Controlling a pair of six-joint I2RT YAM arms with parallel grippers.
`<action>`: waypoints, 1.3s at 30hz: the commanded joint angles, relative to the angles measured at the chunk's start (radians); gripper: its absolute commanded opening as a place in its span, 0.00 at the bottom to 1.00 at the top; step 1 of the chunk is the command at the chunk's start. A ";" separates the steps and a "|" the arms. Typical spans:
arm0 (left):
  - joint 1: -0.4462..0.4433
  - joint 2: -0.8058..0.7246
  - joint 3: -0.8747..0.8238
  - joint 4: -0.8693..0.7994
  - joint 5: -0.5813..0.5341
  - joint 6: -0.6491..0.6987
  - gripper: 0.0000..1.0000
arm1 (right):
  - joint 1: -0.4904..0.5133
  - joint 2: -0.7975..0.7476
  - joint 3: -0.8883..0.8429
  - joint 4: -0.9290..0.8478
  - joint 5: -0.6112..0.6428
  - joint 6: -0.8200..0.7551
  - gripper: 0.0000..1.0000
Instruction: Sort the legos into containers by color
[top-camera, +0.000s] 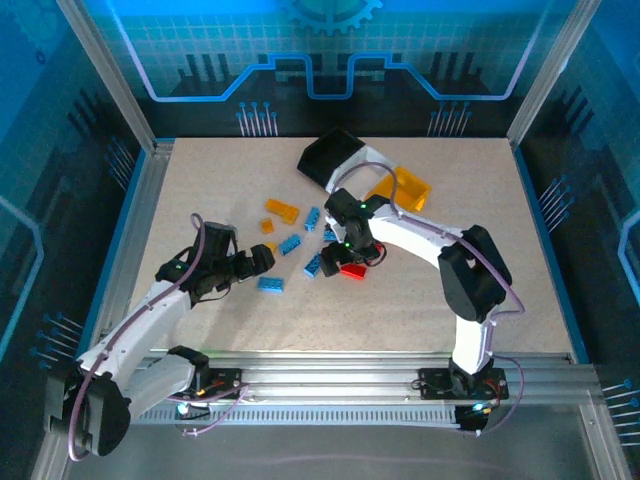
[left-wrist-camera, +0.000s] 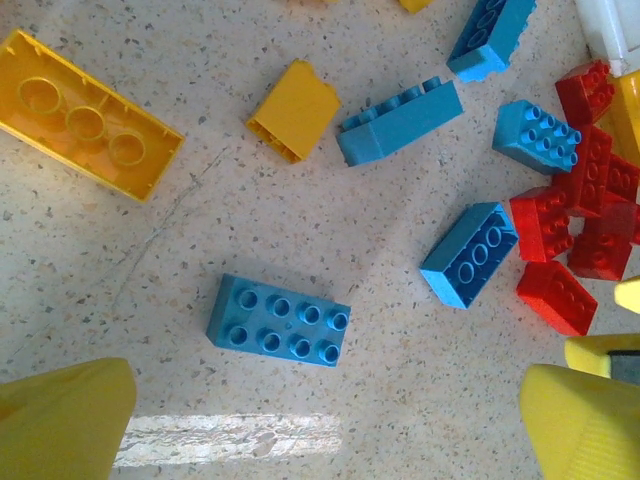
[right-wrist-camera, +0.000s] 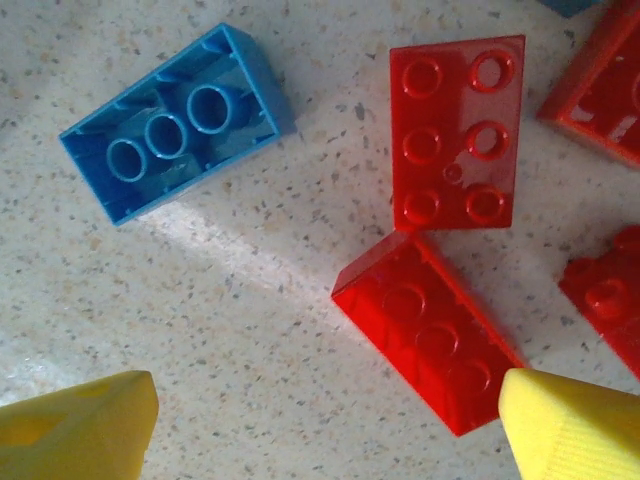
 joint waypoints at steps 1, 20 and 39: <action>-0.006 -0.017 0.012 -0.035 -0.011 0.017 0.99 | -0.004 0.042 0.032 -0.041 0.041 -0.049 0.91; -0.005 -0.044 0.009 -0.056 -0.011 0.059 0.99 | -0.004 0.119 0.063 -0.053 0.054 -0.123 0.89; -0.005 -0.010 0.014 -0.040 0.003 0.073 0.99 | 0.042 0.023 -0.062 -0.026 0.103 -0.057 0.76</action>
